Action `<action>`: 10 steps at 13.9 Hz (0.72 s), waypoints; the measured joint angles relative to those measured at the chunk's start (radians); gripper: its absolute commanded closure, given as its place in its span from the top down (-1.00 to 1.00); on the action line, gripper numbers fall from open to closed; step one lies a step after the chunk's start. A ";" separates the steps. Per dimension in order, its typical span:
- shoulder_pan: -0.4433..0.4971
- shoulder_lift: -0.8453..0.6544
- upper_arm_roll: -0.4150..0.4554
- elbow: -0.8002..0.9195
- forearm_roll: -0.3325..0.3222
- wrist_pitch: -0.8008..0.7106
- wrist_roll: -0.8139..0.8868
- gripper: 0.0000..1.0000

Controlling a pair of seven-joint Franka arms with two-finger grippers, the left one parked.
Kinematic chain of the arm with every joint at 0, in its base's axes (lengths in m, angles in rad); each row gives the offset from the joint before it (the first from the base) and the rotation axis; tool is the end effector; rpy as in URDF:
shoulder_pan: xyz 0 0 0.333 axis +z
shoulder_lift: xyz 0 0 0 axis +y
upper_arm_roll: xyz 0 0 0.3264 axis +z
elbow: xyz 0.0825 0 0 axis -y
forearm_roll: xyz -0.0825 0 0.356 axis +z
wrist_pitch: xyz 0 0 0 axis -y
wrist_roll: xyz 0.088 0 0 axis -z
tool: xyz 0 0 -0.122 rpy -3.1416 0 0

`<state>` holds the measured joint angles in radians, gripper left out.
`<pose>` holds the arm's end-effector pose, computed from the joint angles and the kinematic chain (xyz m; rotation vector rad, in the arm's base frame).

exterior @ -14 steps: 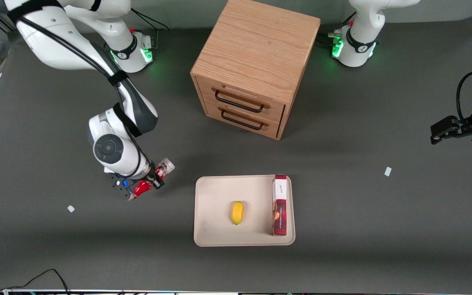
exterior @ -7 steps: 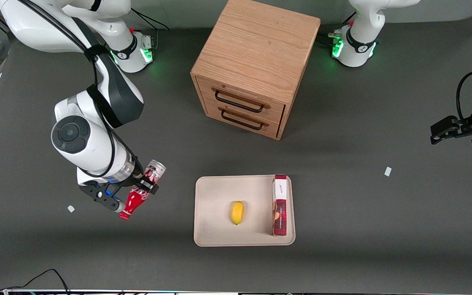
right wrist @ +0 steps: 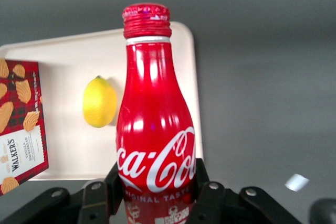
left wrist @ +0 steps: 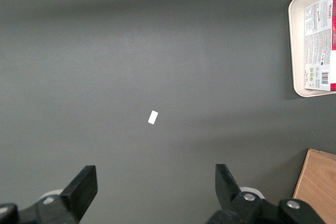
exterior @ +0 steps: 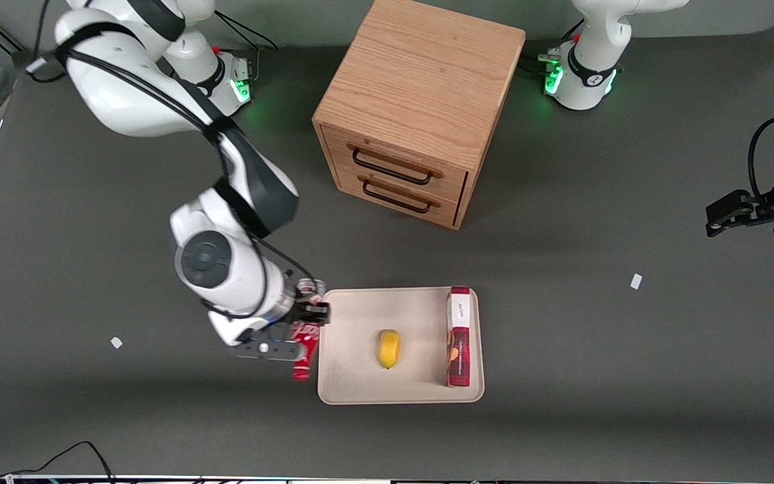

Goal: Place coke bottle on tray
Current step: 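Lower the upright bottle onto the tray beside the lemon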

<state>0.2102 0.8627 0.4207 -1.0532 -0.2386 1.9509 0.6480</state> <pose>0.6790 0.3360 0.3503 -3.0132 0.1336 -0.0425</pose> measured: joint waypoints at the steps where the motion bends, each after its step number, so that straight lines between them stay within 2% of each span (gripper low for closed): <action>1: 0.022 0.036 -0.014 0.015 0.000 0.019 0.000 -1.00; 4: 0.072 0.123 -0.073 0.035 -0.001 0.070 -0.003 -1.00; 8: 0.078 0.190 -0.089 0.042 -0.001 0.130 -0.007 -1.00; 9: 0.079 0.204 -0.092 0.045 -0.002 0.141 -0.008 -0.96; 10: 0.082 0.214 -0.101 0.047 -0.002 0.156 -0.010 -0.82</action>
<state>0.2922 1.0768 0.3200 -1.0065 -0.2402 2.1070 0.6385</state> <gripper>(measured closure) 0.454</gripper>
